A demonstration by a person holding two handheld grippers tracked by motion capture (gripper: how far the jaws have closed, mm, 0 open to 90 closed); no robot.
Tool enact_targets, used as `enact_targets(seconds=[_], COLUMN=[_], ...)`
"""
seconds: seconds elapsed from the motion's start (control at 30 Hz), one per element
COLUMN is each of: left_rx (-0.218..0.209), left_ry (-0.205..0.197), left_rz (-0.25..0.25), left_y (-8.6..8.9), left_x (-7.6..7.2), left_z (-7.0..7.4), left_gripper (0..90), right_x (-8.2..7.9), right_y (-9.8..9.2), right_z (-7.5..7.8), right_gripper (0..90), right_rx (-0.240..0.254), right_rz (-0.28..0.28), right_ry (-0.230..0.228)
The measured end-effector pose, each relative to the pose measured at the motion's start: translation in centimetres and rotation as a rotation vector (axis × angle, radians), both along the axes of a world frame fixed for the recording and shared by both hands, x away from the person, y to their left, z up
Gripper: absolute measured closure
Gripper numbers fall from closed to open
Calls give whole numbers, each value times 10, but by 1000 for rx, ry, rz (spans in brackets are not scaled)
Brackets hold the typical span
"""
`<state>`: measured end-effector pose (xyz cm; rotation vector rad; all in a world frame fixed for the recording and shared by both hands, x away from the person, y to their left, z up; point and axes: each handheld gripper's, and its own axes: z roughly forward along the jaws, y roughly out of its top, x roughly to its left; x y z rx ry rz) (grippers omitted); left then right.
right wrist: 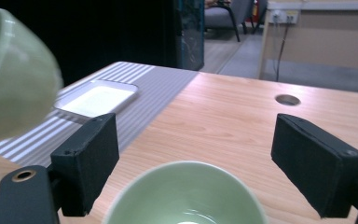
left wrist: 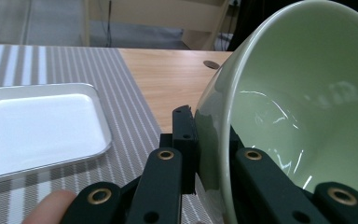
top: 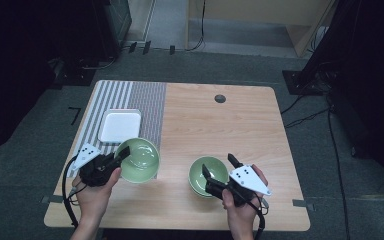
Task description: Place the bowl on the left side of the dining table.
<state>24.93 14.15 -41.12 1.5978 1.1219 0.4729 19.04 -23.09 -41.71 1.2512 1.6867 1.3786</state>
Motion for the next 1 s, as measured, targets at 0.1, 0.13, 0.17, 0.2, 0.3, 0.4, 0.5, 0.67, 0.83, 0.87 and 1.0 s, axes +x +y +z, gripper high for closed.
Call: enact_targets(seconds=[0.1,0.13,0.17,0.2,0.3,0.4,0.5,0.67,0.83,0.87,1.0], left_rx=[-1,-3,-1,-2,-5,-4,-4,3,-2,-5,-6], left_ry=[-4,-4,-4,-5,-5,-6,-6,-3,2,2,1], left_rz=[14,19,23,28,37,47,59,72,83,85,93], left_y=[5,6,8,9,13,16,19,23,27,28,32], left_x=[1,1,2,2,3,4,5,7,8,9,10], left_z=[1,1,1,1,1,1,0,-3,-4,-4,-5], left_gripper=[847,847,847,847,847,848,847,848,847,848,848], right_x=[5,5,6,7,8,10,11,14,15,16,17], right_y=[-15,-15,-19,-23,-33,-43,-51,-67,-77,-80,-91], right_z=[-3,-3,-4,-5,-7,-9,-12,-21,-29,-31,-40], right_gripper=[150,150,149,150,150,151,151,151,151,150,150], right_rx=[7,7,5,5,2,-1,-15,-41,-80,-82,-81], right_rz=[-32,-32,-38,-46,-66,-86,-102,-128,-146,-151,-173], right_ry=[14,14,14,17,22,27,30,40,47,54,78])
